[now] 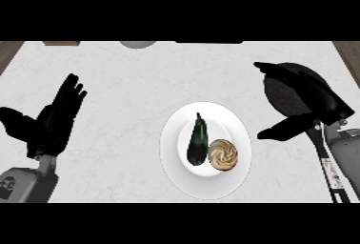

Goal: Pick the eggplant from the plate and place it in the pan

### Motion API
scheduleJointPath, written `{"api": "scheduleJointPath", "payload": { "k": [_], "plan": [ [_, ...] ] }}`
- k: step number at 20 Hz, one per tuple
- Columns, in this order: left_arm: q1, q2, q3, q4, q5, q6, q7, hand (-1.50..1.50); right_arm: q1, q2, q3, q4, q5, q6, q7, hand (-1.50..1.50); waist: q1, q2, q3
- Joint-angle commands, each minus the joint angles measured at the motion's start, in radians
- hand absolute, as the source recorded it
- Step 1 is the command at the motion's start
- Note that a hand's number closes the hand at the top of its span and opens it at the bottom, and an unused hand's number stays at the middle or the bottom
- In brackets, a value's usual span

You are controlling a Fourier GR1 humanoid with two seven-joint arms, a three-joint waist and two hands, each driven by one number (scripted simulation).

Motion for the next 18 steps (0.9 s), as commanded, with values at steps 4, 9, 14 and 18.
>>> {"api": "scheduleJointPath", "payload": {
  "k": [4, 9, 14, 18],
  "plan": [
    [0.047, 0.005, 0.009, -0.056, -0.012, -0.012, 0.006, 0.0, -0.241, 0.05, 0.14, 0.183, 0.106, 0.14, 0.126, -1.5, 0.019, 0.001, 0.0],
    [0.003, -0.052, -0.027, -0.02, -0.048, 0.02, 0.02, 0.0, -0.302, 0.085, 0.219, 0.268, 0.083, 0.325, 0.194, -1.5, 0.006, 0.001, 0.0],
    [-0.014, -0.015, 0.026, -0.02, -0.042, -0.002, 0.055, 0.0, -0.297, 0.111, 0.242, 0.279, 0.03, 0.492, 0.252, -1.5, -0.01, -0.003, 0.001],
    [0.054, -0.032, 0.04, -0.057, -0.055, -0.023, 0.024, 0.0, -0.251, 0.159, 0.257, 0.157, 0.047, 0.519, 0.35, -1.5, -0.016, -0.005, 0.001]
  ]
}}
